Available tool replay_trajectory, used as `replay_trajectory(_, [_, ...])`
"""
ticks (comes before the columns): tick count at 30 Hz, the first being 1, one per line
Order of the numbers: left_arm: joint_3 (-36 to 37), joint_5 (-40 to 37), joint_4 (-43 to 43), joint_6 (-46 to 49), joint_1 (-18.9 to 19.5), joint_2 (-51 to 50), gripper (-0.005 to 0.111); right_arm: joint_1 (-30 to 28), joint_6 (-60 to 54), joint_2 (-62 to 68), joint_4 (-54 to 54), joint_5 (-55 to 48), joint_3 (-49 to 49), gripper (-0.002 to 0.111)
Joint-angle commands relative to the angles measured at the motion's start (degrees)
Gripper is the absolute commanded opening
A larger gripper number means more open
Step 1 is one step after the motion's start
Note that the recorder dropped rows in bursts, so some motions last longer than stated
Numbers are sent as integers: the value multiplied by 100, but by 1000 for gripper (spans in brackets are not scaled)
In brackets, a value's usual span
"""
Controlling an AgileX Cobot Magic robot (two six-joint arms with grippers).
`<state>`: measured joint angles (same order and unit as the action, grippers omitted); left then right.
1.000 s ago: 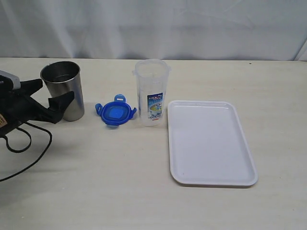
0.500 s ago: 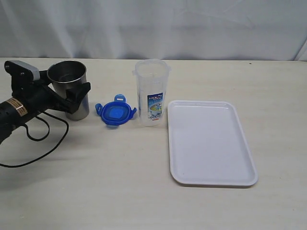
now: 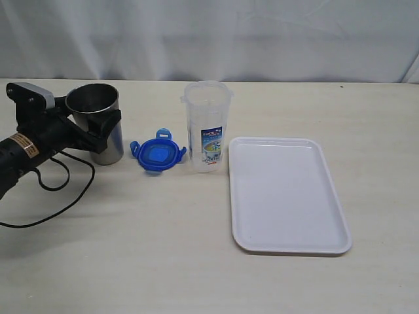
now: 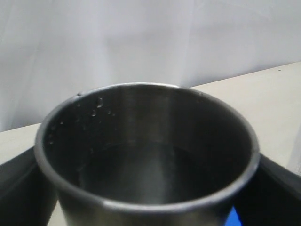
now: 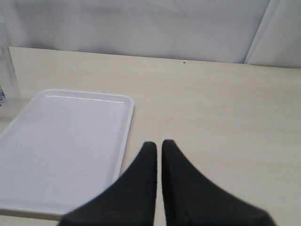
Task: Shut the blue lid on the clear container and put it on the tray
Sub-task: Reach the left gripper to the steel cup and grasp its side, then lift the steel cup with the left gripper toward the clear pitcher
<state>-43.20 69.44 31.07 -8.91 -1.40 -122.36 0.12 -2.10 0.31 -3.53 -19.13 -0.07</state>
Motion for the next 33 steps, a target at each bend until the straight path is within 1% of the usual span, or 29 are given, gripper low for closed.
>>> replay_trajectory(1, [-48,-313,10,-182,-33,-9,41,4,-2,-31,10,-17,7,4])
replay_trajectory(5, [-48,-663,142,-338,-33,-9,-1,4,-2,-31,10,-17,7,4])
replay_trajectory(9, [-48,-653,142,-325,-33,-9,0,4,-2,-31,10,-17,7,4])
replay_trajectory(14, [-48,-489,174,-584,-33,-9,0,4,-2,-31,10,-17,7,4])
replay_trajectory(20, [-48,52,292,-572,-33,24,0,4,-2,-31,10,-17,7,4])
replay_trajectory(31, [-48,52,268,-550,-67,509,0,4,-2,-31,10,-17,7,4])
replay_trajectory(33, [-60,-152,242,-550,-114,687,0,4,-2,-31,10,-17,7,4])
